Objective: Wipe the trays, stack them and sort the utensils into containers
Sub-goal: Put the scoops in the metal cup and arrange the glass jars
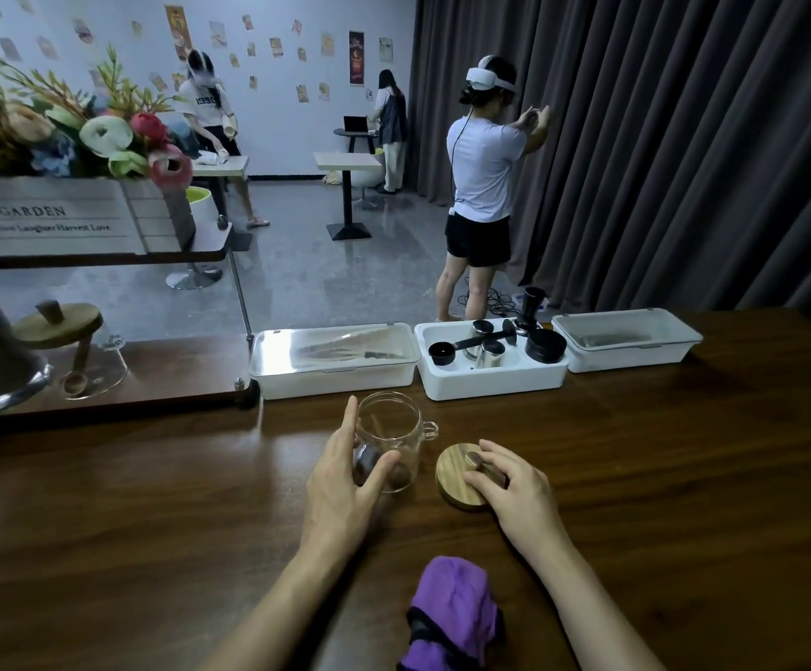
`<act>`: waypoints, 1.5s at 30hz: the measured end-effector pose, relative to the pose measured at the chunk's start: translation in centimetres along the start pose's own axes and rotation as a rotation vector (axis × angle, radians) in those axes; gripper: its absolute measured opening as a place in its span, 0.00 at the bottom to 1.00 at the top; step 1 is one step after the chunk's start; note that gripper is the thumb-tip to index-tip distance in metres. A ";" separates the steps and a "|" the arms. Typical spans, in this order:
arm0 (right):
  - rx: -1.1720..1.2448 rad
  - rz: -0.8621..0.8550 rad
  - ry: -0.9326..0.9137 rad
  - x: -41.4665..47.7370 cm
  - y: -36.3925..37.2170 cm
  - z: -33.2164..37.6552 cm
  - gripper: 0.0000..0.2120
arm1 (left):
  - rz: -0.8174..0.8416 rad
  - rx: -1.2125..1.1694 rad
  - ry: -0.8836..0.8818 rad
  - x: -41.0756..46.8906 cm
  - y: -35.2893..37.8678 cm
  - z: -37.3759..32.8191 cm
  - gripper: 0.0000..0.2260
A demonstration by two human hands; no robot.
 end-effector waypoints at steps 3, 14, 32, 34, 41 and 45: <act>0.008 -0.004 -0.028 0.4 0.2 0.0 0.18 | -0.018 0.019 0.005 -0.1 0.1 -0.3 0.38; 0.100 -0.129 -0.251 4.5 -1.9 5.7 0.06 | -0.043 0.060 -0.018 -1.1 0.0 -0.8 0.38; 0.199 0.105 -0.067 3.6 -0.5 -0.2 0.08 | -0.069 0.096 -0.027 -1.4 0.1 -0.9 0.38; 0.208 0.166 -0.080 3.0 -0.6 -0.4 0.06 | -0.072 0.090 -0.025 -1.4 0.1 -0.9 0.38; 0.113 0.151 -0.114 2.3 -0.2 -0.6 0.15 | -0.078 0.098 -0.017 -1.4 0.2 -0.8 0.38; 0.204 -0.092 -0.089 3.3 -1.8 1.0 0.15 | -0.073 0.088 -0.031 -1.4 0.1 -0.7 0.38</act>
Point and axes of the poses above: each hand's wrist, its own x-axis towards the middle knuckle, its own y-axis out of the palm, z = x × y, the point moved 1 cm from there along x, towards the middle knuckle, and after that the axes turned 1 degree about -x, right-handed, at the moved point
